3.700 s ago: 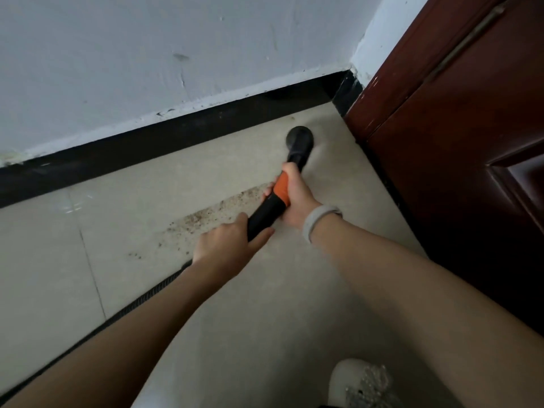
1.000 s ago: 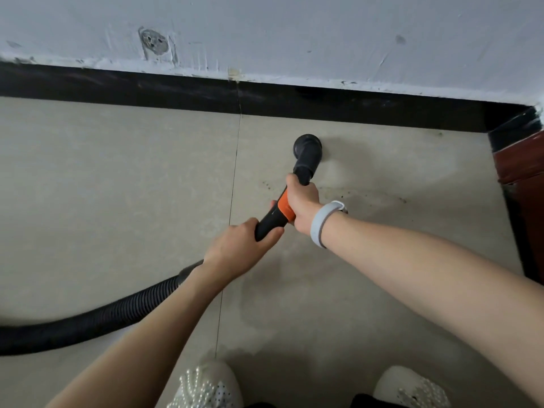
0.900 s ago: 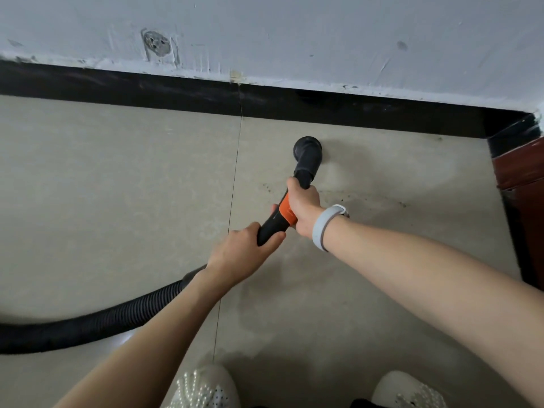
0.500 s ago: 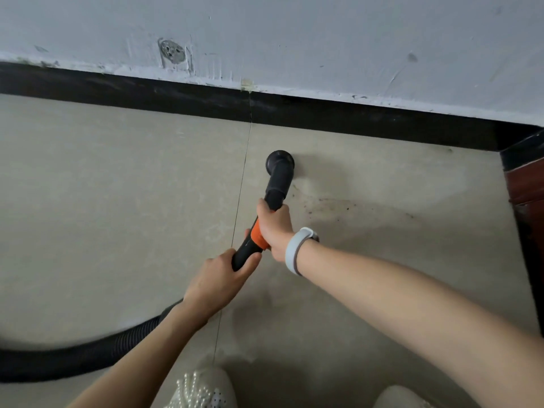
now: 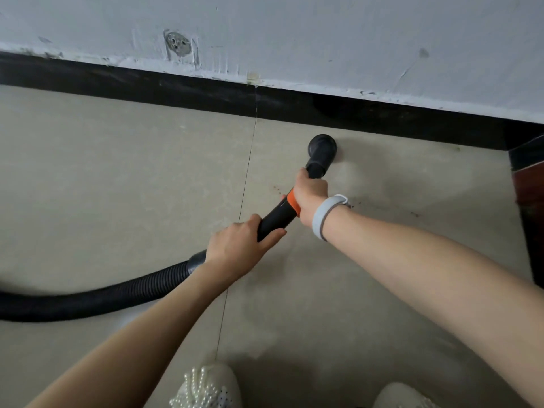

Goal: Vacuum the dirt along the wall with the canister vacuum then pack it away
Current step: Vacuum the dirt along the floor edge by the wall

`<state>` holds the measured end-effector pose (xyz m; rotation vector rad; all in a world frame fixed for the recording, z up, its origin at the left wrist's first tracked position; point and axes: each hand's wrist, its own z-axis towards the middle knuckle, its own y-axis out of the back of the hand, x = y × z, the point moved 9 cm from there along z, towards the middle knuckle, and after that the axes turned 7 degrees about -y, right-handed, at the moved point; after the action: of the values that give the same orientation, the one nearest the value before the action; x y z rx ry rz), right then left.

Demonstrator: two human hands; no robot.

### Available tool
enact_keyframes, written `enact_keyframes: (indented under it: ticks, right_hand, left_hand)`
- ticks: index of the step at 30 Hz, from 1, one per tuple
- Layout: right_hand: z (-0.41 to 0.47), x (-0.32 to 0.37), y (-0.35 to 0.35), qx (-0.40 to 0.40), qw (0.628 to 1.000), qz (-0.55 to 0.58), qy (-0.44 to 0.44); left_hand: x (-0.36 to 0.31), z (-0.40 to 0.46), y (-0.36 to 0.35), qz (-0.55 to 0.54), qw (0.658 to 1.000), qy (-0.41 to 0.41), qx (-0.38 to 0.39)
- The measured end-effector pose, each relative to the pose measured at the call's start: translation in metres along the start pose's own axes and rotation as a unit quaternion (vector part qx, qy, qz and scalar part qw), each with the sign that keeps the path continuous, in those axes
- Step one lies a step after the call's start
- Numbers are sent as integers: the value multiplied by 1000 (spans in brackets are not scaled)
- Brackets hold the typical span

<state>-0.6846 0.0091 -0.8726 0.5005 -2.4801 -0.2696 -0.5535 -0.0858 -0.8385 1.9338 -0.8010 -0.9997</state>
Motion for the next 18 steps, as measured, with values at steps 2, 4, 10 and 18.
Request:
enact_keyframes:
  ticks: [2,4,10,18]
  right_hand:
    - [8,4,12,4,1000,-3,-7]
    - [9,2,15,21,1000,9,-14]
    - [-18,-30,-36,144,987,35,-53]
    - [-68,-73,-94,265,934,180,-156]
  left_hand:
    - [-13,8,-1,11,1000,-26,7]
    - [-16,8,-1,18,999,-31,2]
    - [30,-31,-3,-16,999,29,5]
    - [94,-82,-1,-149,984,86,41]
